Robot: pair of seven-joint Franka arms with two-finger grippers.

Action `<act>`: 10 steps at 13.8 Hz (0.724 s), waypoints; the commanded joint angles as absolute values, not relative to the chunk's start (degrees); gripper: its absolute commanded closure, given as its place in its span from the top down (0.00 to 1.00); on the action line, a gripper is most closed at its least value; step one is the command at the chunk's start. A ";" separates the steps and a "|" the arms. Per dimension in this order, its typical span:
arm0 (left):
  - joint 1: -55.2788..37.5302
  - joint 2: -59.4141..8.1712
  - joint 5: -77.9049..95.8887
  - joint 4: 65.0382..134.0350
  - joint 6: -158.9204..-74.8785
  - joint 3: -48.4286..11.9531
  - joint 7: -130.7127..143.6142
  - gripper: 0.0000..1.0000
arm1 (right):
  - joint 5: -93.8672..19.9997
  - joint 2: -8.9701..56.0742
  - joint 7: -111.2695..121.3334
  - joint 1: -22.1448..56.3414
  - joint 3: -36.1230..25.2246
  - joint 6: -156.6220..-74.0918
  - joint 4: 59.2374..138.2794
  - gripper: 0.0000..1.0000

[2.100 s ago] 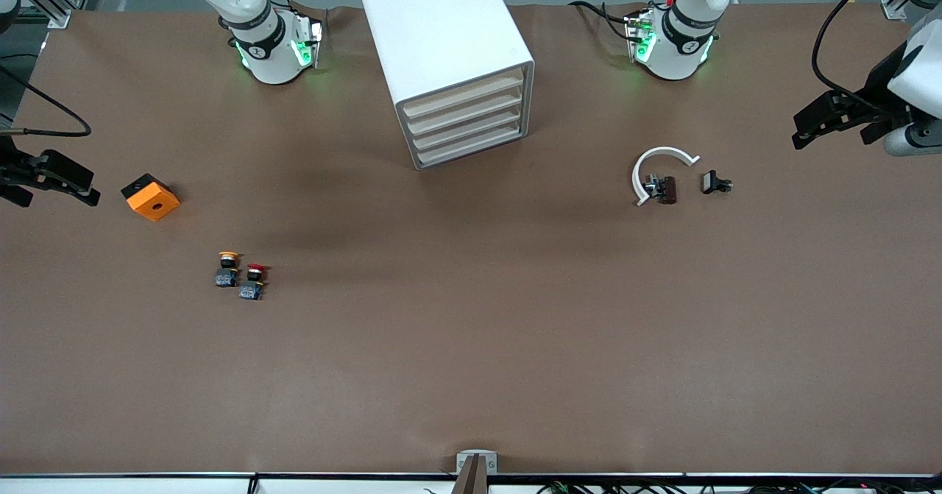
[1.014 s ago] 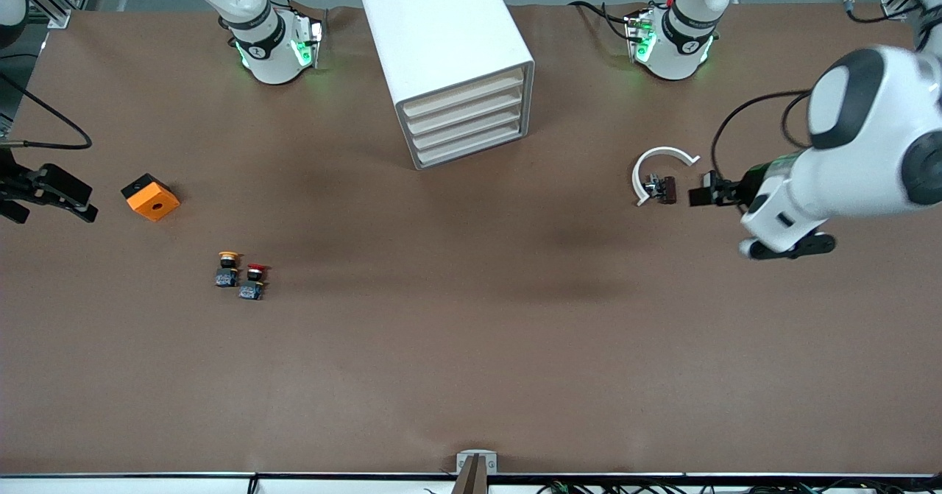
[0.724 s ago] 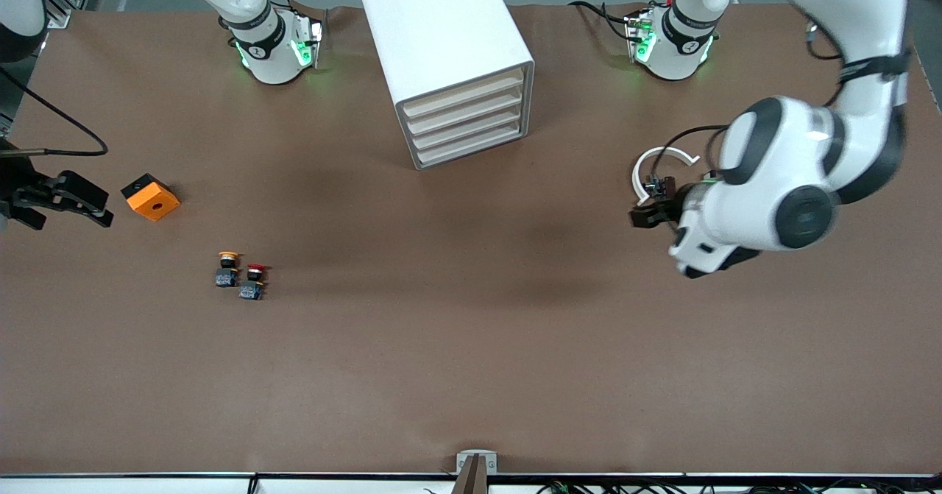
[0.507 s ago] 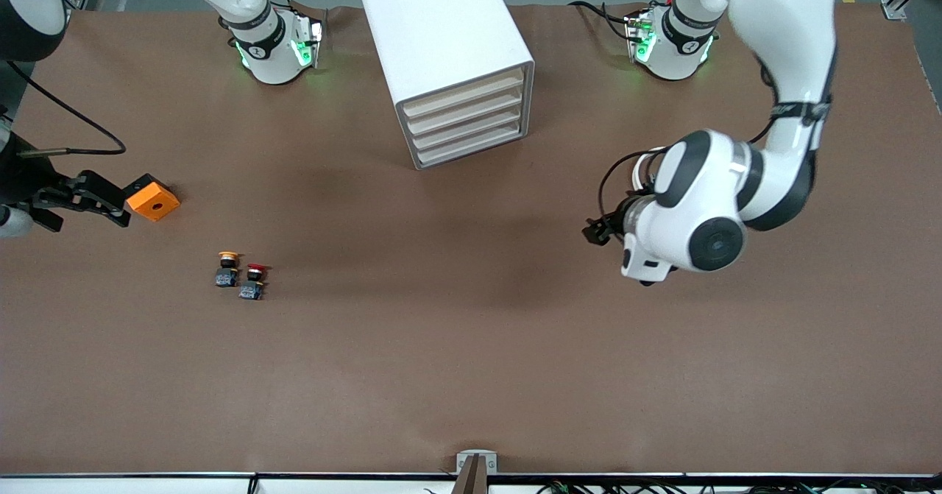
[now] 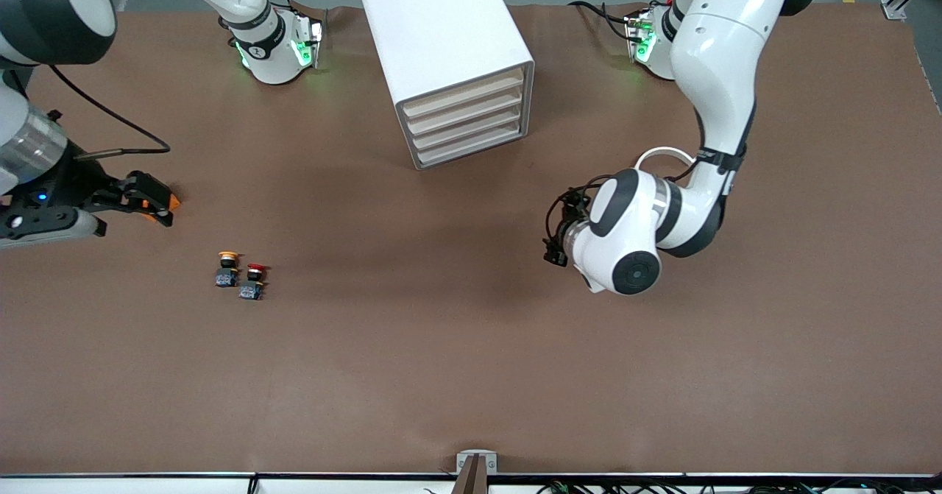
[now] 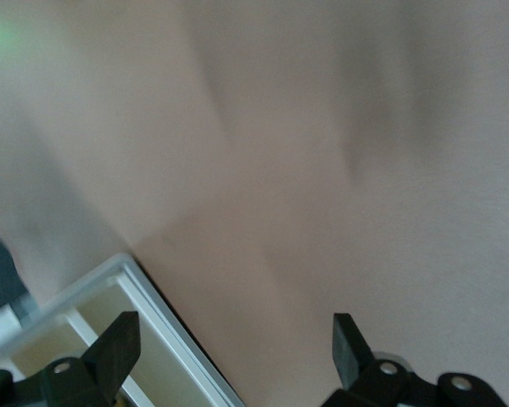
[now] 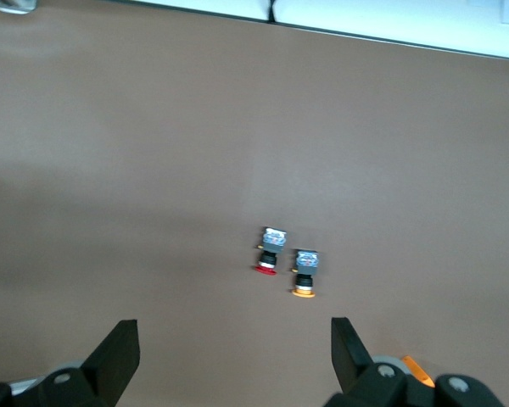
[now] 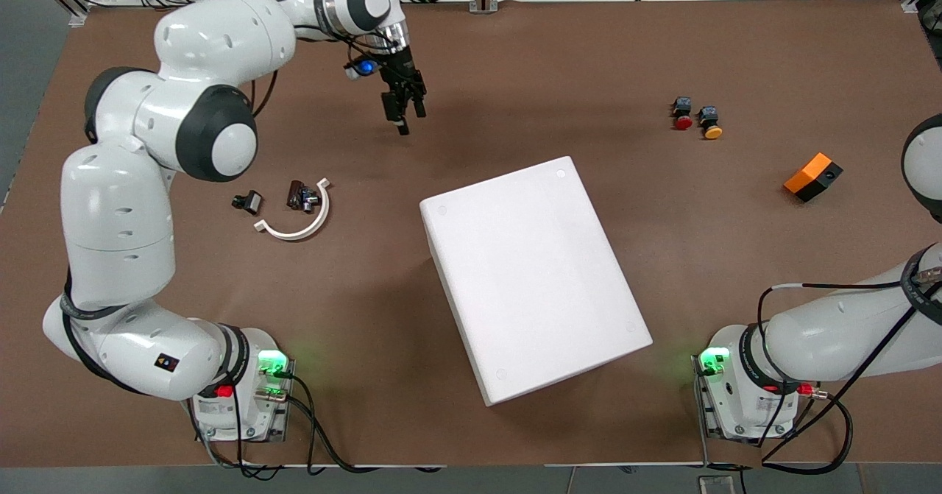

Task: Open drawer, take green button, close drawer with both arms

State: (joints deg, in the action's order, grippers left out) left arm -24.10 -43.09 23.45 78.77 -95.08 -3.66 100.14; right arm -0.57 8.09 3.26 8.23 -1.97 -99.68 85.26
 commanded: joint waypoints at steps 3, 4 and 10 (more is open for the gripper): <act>-26.62 -45.78 32.14 78.83 -88.09 -3.16 108.81 1.00 | -1.05 8.00 -1.38 12.73 -2.29 -95.81 84.73 1.00; -26.80 -47.01 35.74 79.27 -86.94 -3.16 108.81 1.00 | -1.05 8.17 -4.02 14.57 -2.20 -95.37 84.73 1.00; -32.24 -51.15 47.54 79.54 -87.01 -3.08 115.31 1.00 | -9.64 12.30 -24.64 23.72 -2.20 -95.54 85.08 1.00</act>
